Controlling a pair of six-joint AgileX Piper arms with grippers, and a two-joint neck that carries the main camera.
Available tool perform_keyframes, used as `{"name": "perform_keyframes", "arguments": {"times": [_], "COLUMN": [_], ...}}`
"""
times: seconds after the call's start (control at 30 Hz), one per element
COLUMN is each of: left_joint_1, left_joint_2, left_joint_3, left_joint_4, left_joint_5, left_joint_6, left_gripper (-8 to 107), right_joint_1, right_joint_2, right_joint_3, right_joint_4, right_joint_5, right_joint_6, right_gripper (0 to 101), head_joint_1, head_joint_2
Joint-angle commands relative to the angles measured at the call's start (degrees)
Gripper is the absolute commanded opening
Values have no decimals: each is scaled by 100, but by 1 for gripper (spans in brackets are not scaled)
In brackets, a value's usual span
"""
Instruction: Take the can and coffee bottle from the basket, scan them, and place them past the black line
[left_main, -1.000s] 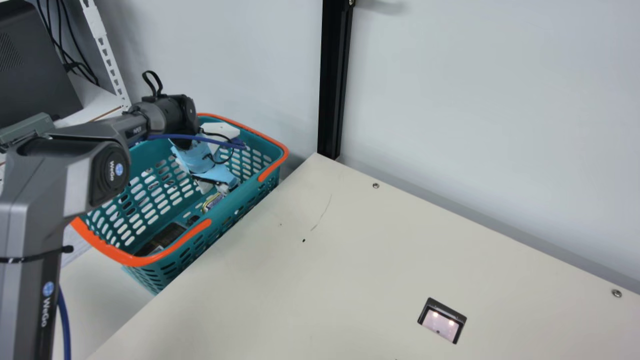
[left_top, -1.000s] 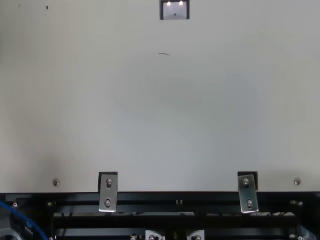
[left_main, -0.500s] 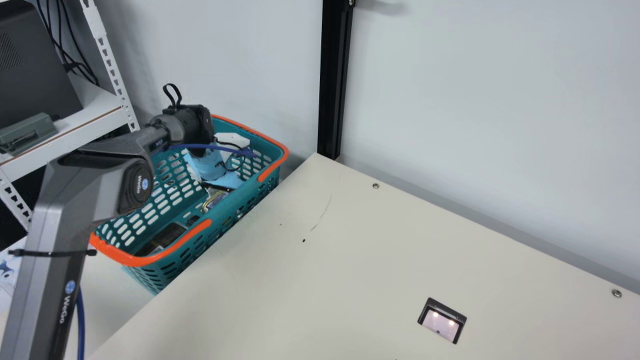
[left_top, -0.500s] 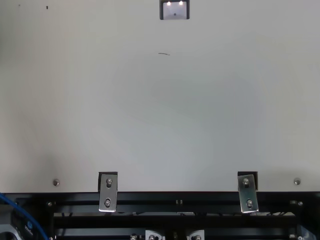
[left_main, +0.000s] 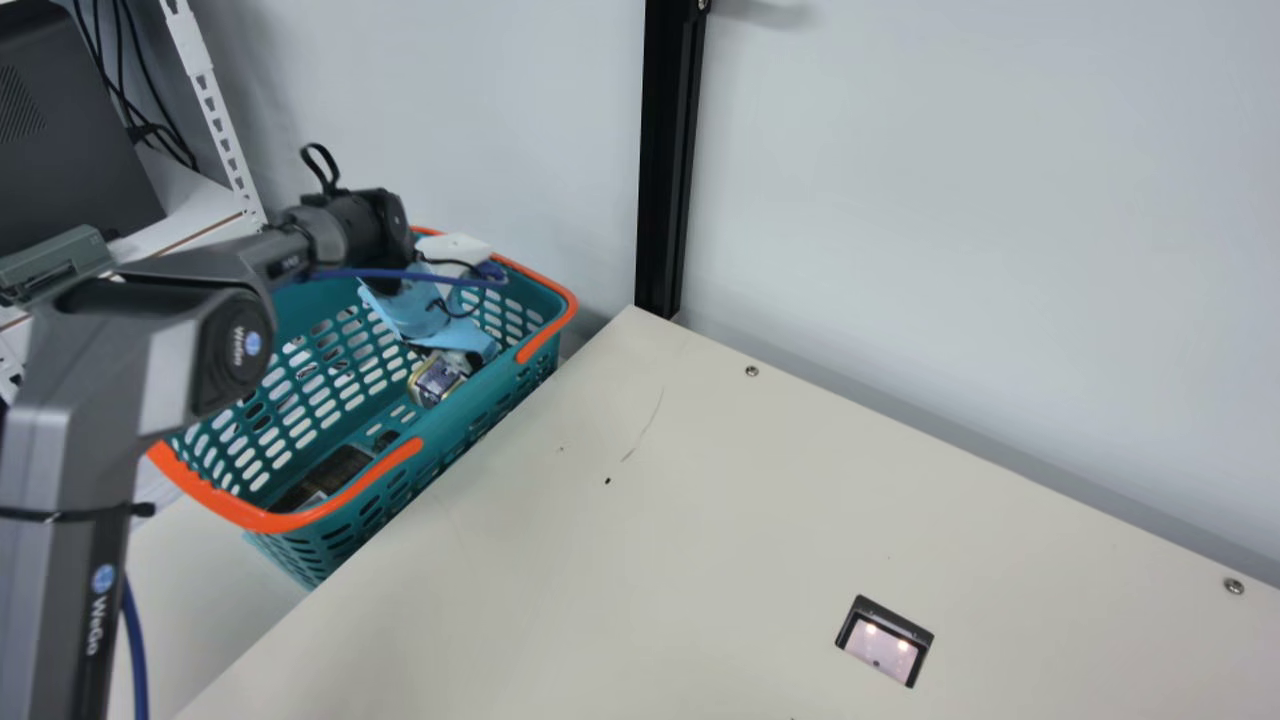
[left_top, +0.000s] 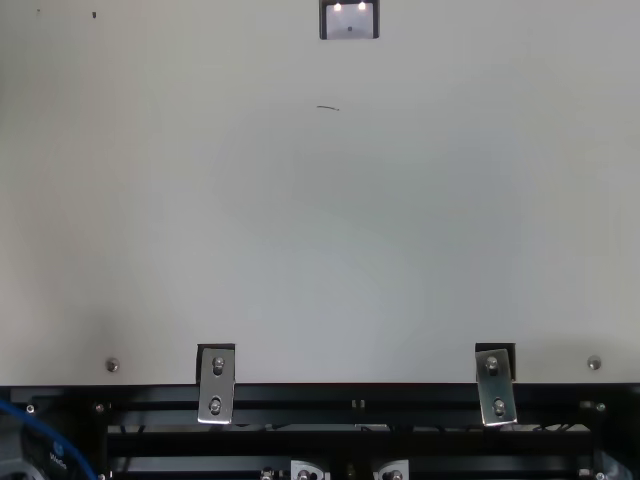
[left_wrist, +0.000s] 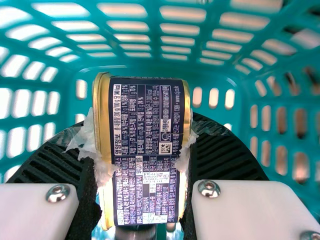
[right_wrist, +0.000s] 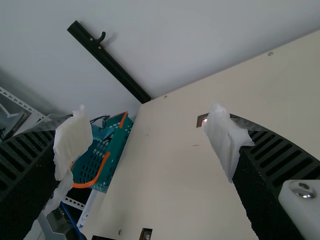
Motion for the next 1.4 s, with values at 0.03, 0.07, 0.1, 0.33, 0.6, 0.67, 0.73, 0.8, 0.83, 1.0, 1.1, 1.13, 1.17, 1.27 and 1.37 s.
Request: {"name": "perform_keyframes", "arguments": {"times": [0.03, 0.07, 0.1, 0.33, 0.6, 0.67, 0.73, 0.8, 0.83, 1.0, 1.1, 1.13, 1.17, 1.27, 1.37], "left_joint_1": [68, 97, 124, 372, 705, 796, 879, 965, 1001, 1005, 683, 578, 474, 202, 0], "left_joint_2": [-1234, -1510, -1780, -3647, -5454, -5810, -6123, -6384, -6503, -6955, -7189, -7268, -7350, -7590, -7824], "left_joint_3": [1029, 1258, 1476, 2781, 3683, 3807, 3902, 3974, 4014, 4293, 4597, 4684, 4767, 4983, 5175], "left_joint_4": [-332, -471, -606, -1798, -2743, -2986, -3216, -3441, -3555, -4136, -4469, -4579, -4689, -5020, -5364], "left_joint_5": [-422, -505, -584, -501, 252, 578, 931, 1300, 1482, 2123, 2123, 2123, 2123, 2123, 2123], "left_joint_6": [14, 19, 18, 18, -394, -560, -751, -958, -1063, -1630, -2063, -2205, -2352, -2768, -3169], "left_gripper": [10, 10, 10, 10, 10, 10, 10, 10, 10, 10, 10, 10, 10, 10, 10], "right_joint_1": [0, 0, 0, 0, 0, 0, 0, 0, 0, 0, 0, 0, 0, 0, 0], "right_joint_2": [0, 0, 0, 0, 0, 0, 0, 0, 0, 0, 0, 0, 0, 0, 0], "right_joint_3": [0, 0, 0, 0, 0, 0, 0, 0, 0, 0, 0, 0, 0, 0, 0], "right_joint_4": [0, 0, 0, 0, 0, 0, 0, 0, 0, 0, 0, 0, 0, 0, 0], "right_joint_5": [0, 0, 0, 0, 0, 0, 0, 0, 0, 0, 0, 0, 0, 0, 0], "right_joint_6": [0, 0, 0, 0, 0, 0, 0, 0, 0, 0, 0, 0, 0, 0, 0], "right_gripper": [101, 101, 101, 101, 101, 101, 101, 101, 101, 101, 101, 101, 101, 101, 101], "head_joint_1": [-104, -104, -104, -104, -104, -104, -104, -104, -104, -104, -104, -104, -104, -104, -104], "head_joint_2": [63, 63, 63, 63, 63, 63, 63, 63, 63, 63, 63, 63, 63, 63, 63]}}
